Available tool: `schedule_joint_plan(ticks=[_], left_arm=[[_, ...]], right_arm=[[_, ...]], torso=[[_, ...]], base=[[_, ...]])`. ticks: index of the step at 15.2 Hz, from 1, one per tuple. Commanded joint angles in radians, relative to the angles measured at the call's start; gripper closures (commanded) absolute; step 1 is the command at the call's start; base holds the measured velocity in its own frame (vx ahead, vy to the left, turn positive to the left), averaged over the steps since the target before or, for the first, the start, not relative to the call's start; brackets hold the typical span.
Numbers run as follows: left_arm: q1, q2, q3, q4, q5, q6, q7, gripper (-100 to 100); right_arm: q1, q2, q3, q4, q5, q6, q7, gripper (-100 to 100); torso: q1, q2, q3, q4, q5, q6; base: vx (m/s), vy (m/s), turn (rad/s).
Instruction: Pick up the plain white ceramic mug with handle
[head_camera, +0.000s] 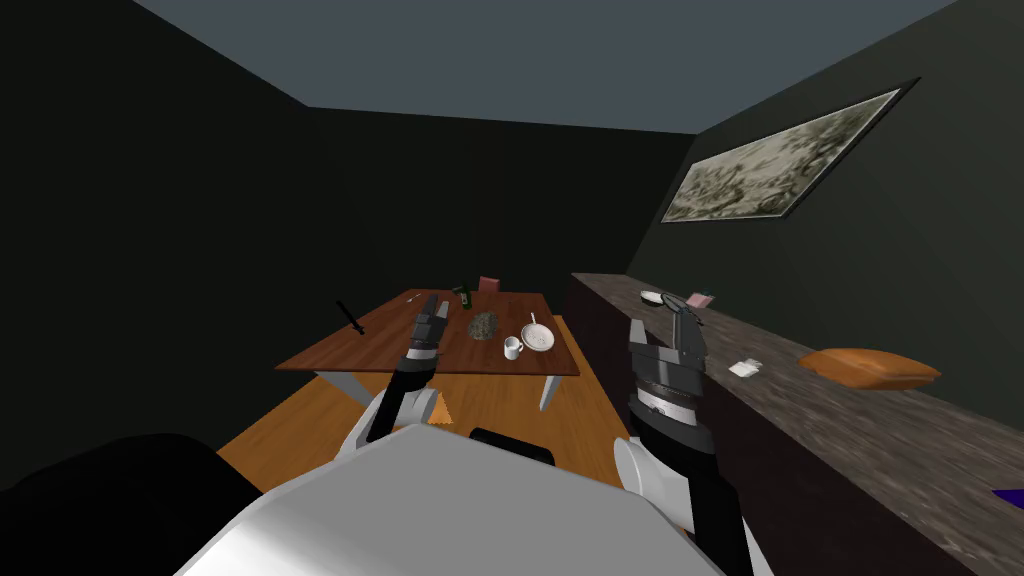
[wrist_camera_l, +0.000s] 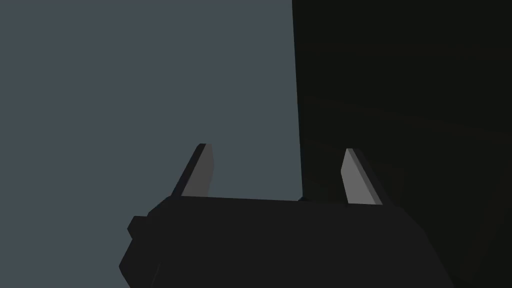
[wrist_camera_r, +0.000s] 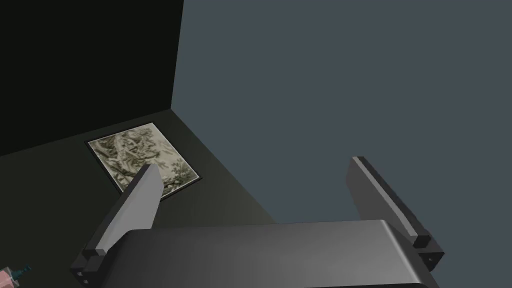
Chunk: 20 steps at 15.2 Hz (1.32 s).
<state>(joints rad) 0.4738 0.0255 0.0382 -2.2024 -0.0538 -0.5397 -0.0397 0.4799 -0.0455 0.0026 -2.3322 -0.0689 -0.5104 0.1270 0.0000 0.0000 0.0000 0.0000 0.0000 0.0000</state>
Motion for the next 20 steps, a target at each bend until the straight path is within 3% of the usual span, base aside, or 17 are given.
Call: schedule_joint_plan(ticks=[1, 3, 6, 11, 20], left_arm=[[-0.003, 0.044, 0.009, 0.009, 0.008, 0.033, -0.011, -100], [-0.008, 0.081, 0.022, 0.023, 0.021, 0.078, -0.027, -100], [-0.011, 0.099, 0.030, 0.031, 0.029, 0.115, -0.038, -100], [-0.023, 0.149, 0.062, 0.065, 0.059, 0.222, -0.078, -100], [-0.037, 0.193, 0.103, 0.107, 0.098, 0.392, -0.129, -100]], right_arm=[[0.000, 0.000, 0.000, 0.000, 0.000, 0.000, 0.000, 0], [0.000, 0.000, 0.000, 0.000, 0.000, 0.000, 0.000, 0], [0.000, 0.000, 0.000, 0.000, 0.000, 0.000, 0.000, 0], [0.000, 0.000, 0.000, 0.000, 0.000, 0.000, 0.000, 0], [0.000, 0.000, 0.000, 0.000, 0.000, 0.000, 0.000, 0]], torso=[[0.000, 0.000, 0.000, 0.000, 0.000, 0.000], [-0.001, 0.000, 0.000, 0.000, 0.000, 0.000], [-0.002, 0.000, 0.000, 0.000, 0.000, 0.000], [-0.002, 0.000, 0.000, 0.000, 0.000, 0.000], [-0.003, -0.001, 0.000, 0.000, -0.001, 0.000]], base=[[0.002, -0.012, -0.084], [0.004, -0.030, -0.145], [0.003, -0.032, -0.092], [0.006, -0.031, -0.115], [0.008, -0.033, -0.115]])
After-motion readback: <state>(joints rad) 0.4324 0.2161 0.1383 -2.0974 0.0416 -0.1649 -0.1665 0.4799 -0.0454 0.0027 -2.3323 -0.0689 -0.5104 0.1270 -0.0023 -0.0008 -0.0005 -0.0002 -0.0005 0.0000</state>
